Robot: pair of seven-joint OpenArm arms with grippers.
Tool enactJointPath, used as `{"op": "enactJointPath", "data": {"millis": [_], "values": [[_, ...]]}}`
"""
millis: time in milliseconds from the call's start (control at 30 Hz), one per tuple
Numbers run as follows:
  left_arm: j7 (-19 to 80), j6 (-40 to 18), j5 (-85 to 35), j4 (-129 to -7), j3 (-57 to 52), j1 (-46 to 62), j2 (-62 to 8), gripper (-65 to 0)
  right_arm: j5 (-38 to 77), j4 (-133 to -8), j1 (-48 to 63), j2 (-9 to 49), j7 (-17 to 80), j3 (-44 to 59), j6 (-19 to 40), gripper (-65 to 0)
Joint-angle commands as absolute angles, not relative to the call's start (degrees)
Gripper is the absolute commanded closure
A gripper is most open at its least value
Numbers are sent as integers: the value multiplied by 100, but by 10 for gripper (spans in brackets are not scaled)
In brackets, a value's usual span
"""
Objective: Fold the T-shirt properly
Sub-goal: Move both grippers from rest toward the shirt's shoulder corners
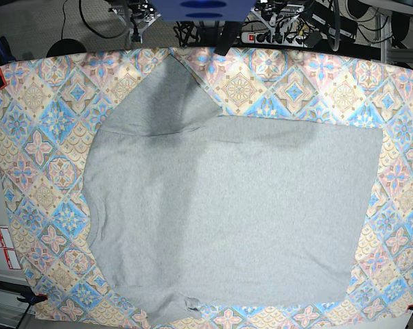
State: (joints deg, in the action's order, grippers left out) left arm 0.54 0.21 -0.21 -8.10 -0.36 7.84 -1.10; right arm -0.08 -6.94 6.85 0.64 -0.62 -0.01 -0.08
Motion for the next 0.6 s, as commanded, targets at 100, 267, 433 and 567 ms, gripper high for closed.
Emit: {"op": "enactJointPath", "data": {"millis": [100, 267, 433, 567], "values": [[31, 40, -40, -822, -48, 840, -127, 0, -40, -708, 716, 75, -75, -13, -4, 0], [31, 40, 13, -822, -22, 1007, -163, 0, -40, -708, 778, 84, -75, -13, -4, 0], [-4, 40, 22, -884, -13, 1314, -330, 0, -40, -1077, 1305, 92, -75, -13, -4, 0], [-4, 40, -13, -1490, -13, 1824, -514, 0, -40, -1824, 1842, 365, -66, -13, -4, 0]]}}
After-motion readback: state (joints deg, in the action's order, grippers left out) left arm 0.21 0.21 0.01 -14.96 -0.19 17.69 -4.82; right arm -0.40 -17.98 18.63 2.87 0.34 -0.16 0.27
